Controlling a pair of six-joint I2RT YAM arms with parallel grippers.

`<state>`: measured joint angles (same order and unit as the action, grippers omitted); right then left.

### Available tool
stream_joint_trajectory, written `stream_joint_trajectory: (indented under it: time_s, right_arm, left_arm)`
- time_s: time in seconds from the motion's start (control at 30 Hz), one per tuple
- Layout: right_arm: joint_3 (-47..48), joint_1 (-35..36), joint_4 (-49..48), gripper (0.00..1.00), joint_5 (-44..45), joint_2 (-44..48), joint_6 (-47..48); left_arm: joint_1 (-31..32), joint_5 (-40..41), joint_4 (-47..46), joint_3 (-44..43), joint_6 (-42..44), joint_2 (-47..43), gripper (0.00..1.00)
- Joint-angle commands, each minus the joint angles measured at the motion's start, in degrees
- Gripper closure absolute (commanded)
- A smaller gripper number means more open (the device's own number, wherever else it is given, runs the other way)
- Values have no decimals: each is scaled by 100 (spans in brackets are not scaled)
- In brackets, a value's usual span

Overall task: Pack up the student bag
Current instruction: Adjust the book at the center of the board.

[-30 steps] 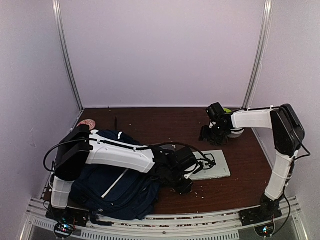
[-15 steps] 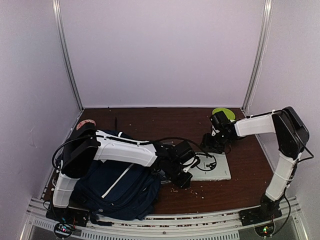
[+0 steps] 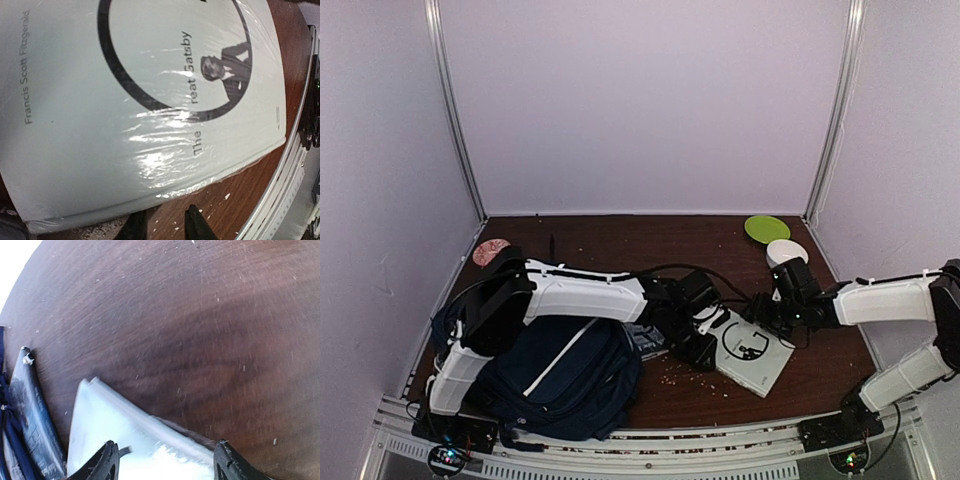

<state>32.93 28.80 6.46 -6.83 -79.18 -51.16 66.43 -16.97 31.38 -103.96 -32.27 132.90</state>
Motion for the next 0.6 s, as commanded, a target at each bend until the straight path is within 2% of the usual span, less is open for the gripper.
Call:
stream_joint_trajectory:
  time_s: [0.0, 0.1, 0.2, 0.33, 0.57]
  right_arm:
    - [-534, 749, 33, 36, -484, 362, -972]
    - [-614, 1071, 136, 36, -280, 603, -1187]
    - [-724, 1119, 255, 38, -119, 1002, -1044]
    - [-628, 1071, 898, 36, 484, 1226, -722]
    - [-104, 390, 1594, 31, 1063, 1404, 318]
  left_arm:
    - [-481, 90, -1132, -391, -311, 220, 51]
    - [-585, -122, -1174, -586, -246, 370, 49]
    - [-596, -41, -1022, -758, -218, 508, 48]
    - [-619, -4, -933, -700, -207, 459, 44]
    - [-610, 201, -1188, 363, -377, -202, 32]
